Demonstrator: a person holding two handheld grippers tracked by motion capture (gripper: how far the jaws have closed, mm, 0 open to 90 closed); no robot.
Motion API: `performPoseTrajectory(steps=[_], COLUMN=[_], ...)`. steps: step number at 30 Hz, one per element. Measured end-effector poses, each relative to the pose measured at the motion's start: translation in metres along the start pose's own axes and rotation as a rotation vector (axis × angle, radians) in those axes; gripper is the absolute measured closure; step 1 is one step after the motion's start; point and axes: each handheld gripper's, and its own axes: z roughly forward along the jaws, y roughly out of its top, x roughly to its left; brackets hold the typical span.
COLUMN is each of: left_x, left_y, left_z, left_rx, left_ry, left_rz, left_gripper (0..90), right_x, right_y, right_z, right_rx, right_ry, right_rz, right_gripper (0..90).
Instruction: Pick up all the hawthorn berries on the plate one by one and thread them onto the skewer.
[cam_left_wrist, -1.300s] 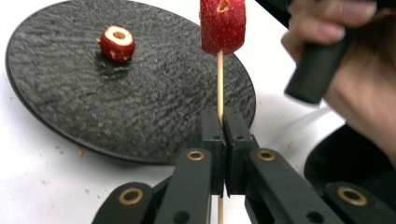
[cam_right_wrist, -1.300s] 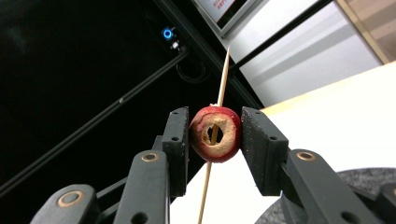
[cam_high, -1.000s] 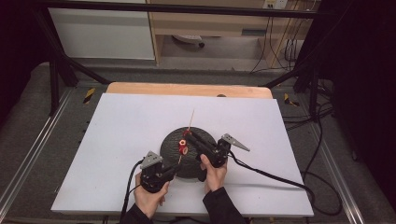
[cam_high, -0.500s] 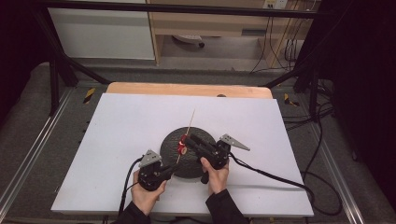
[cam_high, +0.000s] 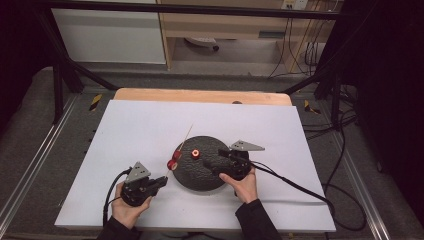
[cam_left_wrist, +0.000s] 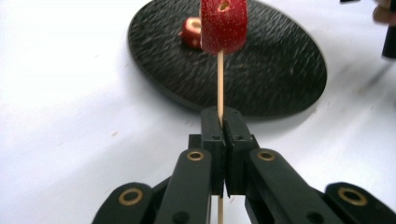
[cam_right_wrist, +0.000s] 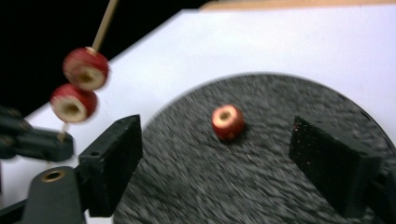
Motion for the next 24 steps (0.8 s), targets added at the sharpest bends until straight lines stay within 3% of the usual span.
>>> performPoseTrajectory(steps=[5,9,16,24], left_x=[0.008,0.01,0.017,0.02], left_y=[-0.005,-0.008,-0.011,-0.013], left_z=[-0.005,-0.005,-0.007,-0.006], left_rx=[0.017,0.045,0.064,0.077], left_ry=[-0.013,-0.008,-0.011,0.01], left_rz=[0.027,0.048,0.061,0.067], left_gripper=[88.7,88.7,88.6,88.6], right_x=[-0.003,0.001,0.005,0.006], right_y=[0.008,0.018,0.038,0.052], right_z=[0.003,0.01,0.028,0.061], right_rx=[0.125,0.216,0.326,0.453], right_ry=[-0.032,-0.029,-0.043,-0.073], right_rz=[-0.076,-0.121,-0.179,-0.248], right_gripper=[13.8,13.2,15.6,23.7])
